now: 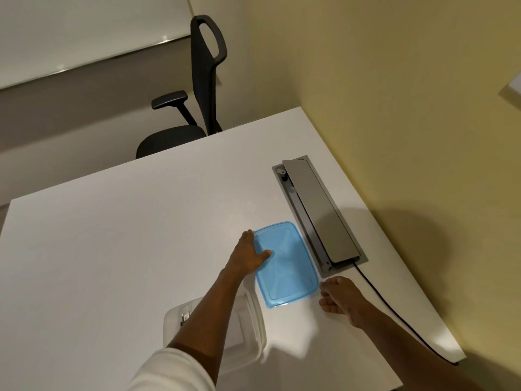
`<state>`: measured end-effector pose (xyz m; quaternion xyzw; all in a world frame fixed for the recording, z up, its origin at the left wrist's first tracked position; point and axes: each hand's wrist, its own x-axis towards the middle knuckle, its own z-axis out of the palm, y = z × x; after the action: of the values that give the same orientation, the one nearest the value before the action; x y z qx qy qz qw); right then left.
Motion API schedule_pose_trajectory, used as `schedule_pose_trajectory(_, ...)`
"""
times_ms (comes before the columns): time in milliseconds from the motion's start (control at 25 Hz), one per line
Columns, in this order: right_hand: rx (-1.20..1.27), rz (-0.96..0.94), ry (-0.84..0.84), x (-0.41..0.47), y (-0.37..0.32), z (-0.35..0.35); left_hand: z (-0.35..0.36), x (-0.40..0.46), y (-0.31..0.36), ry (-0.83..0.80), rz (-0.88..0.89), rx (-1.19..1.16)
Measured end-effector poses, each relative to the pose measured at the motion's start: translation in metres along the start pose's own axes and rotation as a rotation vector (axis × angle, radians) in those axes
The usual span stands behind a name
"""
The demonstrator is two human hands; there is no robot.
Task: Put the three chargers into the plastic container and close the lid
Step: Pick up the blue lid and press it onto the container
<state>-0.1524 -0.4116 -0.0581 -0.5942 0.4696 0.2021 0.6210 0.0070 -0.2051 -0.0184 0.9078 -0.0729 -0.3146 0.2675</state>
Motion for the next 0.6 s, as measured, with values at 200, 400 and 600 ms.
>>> schedule_pose_trajectory(200, 0.075, 0.043, -0.008, 0.004, 0.000, 0.004, 0.006, 0.009, -0.003, -0.007, -0.009, 0.045)
schedule_pose_trajectory(400, 0.113, 0.030, -0.006, 0.002, 0.001, 0.009, 0.006, 0.000, 0.002, 0.007, -0.019, 0.058)
schedule_pose_trajectory(600, 0.142, -0.068, 0.025, -0.013, -0.014, 0.009, -0.006, -0.007, -0.004, 0.091, -0.010, -0.022)
